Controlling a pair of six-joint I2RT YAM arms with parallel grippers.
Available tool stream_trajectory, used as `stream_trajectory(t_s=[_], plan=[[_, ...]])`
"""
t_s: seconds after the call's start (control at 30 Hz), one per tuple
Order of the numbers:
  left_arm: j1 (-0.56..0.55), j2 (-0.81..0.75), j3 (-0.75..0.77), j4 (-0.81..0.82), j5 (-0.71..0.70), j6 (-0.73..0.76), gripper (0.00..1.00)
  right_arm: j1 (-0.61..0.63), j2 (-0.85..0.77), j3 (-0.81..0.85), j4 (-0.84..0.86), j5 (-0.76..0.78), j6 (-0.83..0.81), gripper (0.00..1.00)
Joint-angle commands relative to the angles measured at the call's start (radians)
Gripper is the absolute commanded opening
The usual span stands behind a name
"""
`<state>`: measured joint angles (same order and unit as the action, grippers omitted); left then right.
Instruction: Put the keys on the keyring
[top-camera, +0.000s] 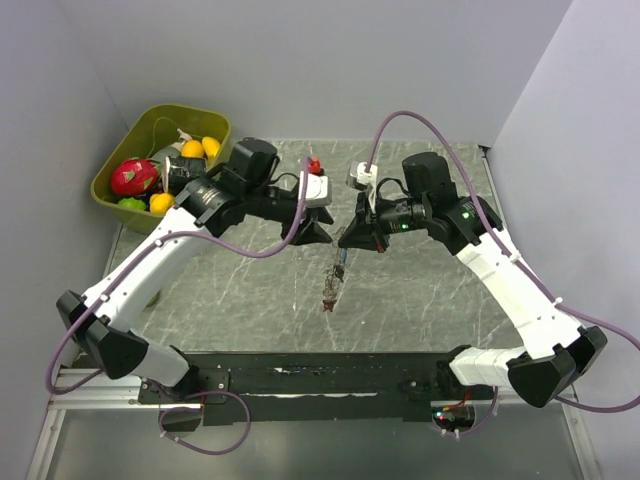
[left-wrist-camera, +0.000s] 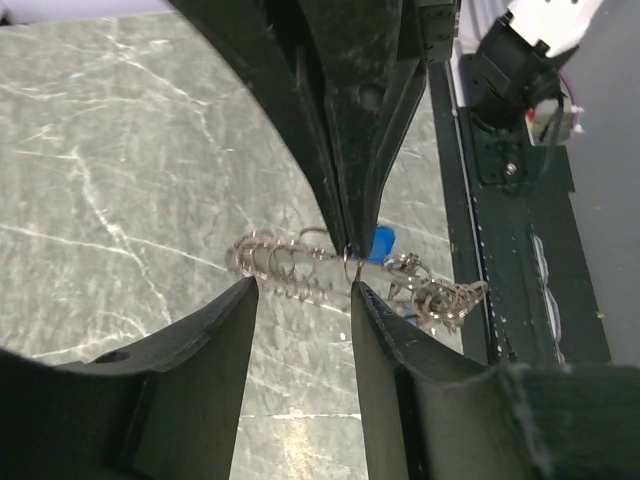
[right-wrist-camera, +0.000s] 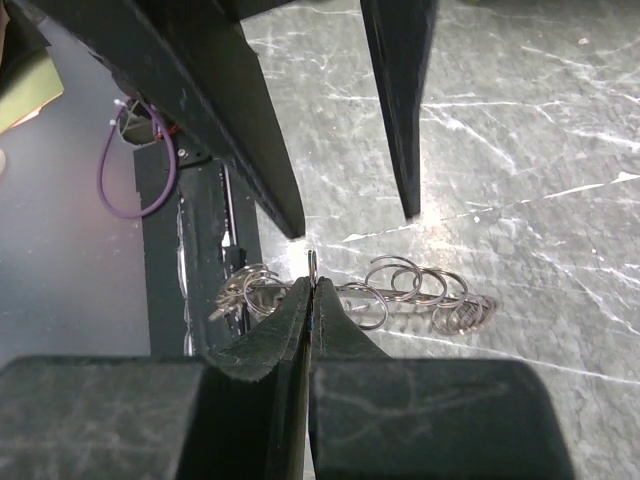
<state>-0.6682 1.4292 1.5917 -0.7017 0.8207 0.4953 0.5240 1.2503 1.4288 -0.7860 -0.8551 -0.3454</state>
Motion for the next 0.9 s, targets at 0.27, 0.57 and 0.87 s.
stream_trajectory(t_s=[0.27, 0.57, 0.87], plan=[[-0.050, 0.088, 0.120, -0.140, 0.006, 0.091, 0.36, 0.011, -0.003, 0.041, 0.028, 0.018, -0.017, 0.00], [-0.065, 0.120, 0.134, -0.150, 0.015, 0.097, 0.07, 0.011, -0.008, 0.028, 0.041, 0.021, -0.015, 0.00], [-0.065, 0.068, 0.033, 0.023, 0.052, 0.025, 0.01, 0.011, -0.015, 0.006, 0.071, 0.040, 0.002, 0.00]])
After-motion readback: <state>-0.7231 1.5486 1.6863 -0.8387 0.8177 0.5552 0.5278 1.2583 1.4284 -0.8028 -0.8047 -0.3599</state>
